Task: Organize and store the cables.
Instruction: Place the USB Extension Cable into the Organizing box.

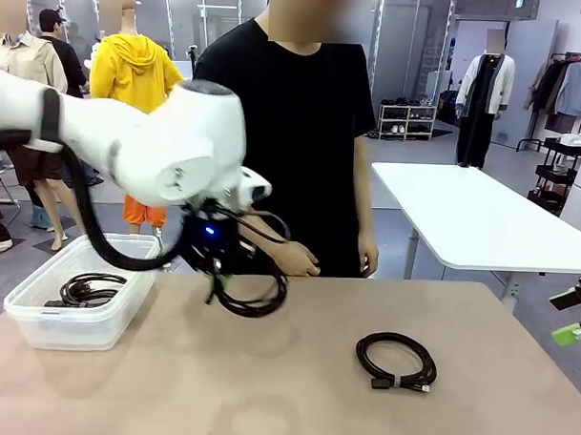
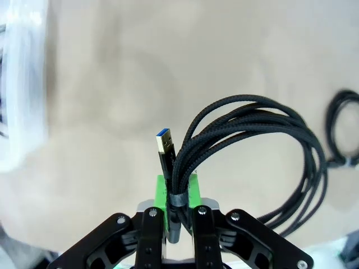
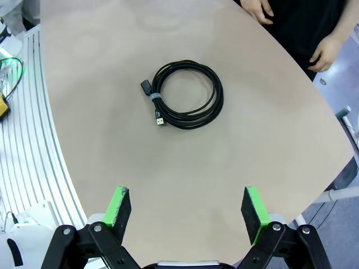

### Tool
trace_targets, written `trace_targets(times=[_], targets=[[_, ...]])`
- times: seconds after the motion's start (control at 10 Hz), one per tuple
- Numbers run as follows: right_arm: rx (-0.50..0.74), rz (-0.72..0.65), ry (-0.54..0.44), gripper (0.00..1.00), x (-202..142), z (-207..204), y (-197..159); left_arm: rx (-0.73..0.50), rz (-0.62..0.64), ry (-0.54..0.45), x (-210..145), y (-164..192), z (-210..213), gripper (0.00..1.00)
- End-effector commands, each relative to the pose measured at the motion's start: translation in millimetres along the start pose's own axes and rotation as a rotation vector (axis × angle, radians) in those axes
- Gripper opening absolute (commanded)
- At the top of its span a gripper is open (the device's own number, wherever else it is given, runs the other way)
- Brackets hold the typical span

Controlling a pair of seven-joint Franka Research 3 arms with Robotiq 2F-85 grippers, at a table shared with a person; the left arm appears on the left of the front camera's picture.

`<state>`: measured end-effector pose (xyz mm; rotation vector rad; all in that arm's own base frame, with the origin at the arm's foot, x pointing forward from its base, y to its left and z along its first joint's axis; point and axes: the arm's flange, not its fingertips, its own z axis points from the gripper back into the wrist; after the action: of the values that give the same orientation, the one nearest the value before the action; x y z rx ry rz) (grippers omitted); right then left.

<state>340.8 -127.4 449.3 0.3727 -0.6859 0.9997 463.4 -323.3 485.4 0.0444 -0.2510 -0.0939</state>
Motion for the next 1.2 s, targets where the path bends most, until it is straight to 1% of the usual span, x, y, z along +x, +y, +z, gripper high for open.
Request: trace_targets(times=[0.0,0.2,0.3,0.4,0.5,0.6,0.7,0.8,0.9,1.1], targets=[[0.001,0.005,-0.016,1.00,0.6,-0.1,-1.5,-0.036,-0.077,-0.040,-8.8,75.6,17.3,0.17],[0.001,0.005,-0.016,1.00,0.6,-0.1,-1.5,-0.056,-0.013,-0.147,-4.5,158.5,31.0,0.17],[0.001,0.005,-0.016,1.00,0.6,-0.1,-1.5,-0.090,0.031,-0.174,-0.6,202.9,31.3,0.17],[0.001,0.005,-0.016,1.00,0.6,-0.1,-1.5,-0.093,0.085,-0.205,3.0,246.1,26.7,0.17],[0.001,0.005,-0.016,1.00,0.6,-0.1,-1.5,-0.126,0.108,-0.194,6.0,285.4,21.3,0.17],[0.001,0.005,-0.016,1.00,0.6,-0.1,-1.5,-0.072,0.139,-0.221,10.3,312.7,14.6,0.17],[0.001,0.005,-0.016,1.00,0.6,-0.1,-1.5,-0.052,0.151,-0.225,16.8,333.2,5.1,0.17],[0.001,0.005,-0.016,1.00,0.6,-0.1,-1.5,-0.070,0.154,-0.205,23.0,346.2,-8.1,0.17],[0.001,0.005,-0.016,1.00,0.6,-0.1,-1.5,-0.019,0.178,-0.195,31.8,355.6,-28.4,0.17],[0.001,0.005,-0.016,1.00,0.6,-0.1,-1.5,-0.043,0.192,-0.142,42.3,360.1,-59.1,0.17]])
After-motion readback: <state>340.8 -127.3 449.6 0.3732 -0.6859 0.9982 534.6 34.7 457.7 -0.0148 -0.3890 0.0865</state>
